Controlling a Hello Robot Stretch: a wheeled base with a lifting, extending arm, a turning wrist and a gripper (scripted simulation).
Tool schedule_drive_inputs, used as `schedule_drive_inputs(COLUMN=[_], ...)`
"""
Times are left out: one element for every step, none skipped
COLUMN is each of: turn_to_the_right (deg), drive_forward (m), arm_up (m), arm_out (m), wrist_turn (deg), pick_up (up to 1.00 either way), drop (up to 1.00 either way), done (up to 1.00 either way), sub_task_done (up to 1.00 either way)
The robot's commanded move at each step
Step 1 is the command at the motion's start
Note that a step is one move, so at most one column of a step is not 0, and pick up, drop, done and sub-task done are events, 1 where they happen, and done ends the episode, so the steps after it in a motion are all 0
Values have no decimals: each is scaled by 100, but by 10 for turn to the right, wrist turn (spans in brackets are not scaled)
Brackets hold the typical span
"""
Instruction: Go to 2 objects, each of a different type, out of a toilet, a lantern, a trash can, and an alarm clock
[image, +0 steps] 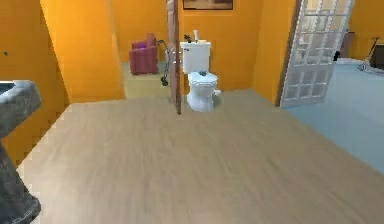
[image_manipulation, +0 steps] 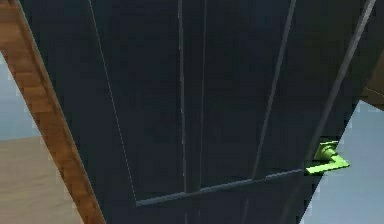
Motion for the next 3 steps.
schedule_drive_inputs(turn_to_the_right=[0, 0, 0], drive_forward=[100, 100, 10], arm_up=[0, 0, 0], arm_out=[0, 0, 0], wrist_turn=[0, 0, 0], pick_up=[0, 0, 0], drop=[0, 0, 0], done=[0, 0, 0], sub_task_done=[0, 0, 0])
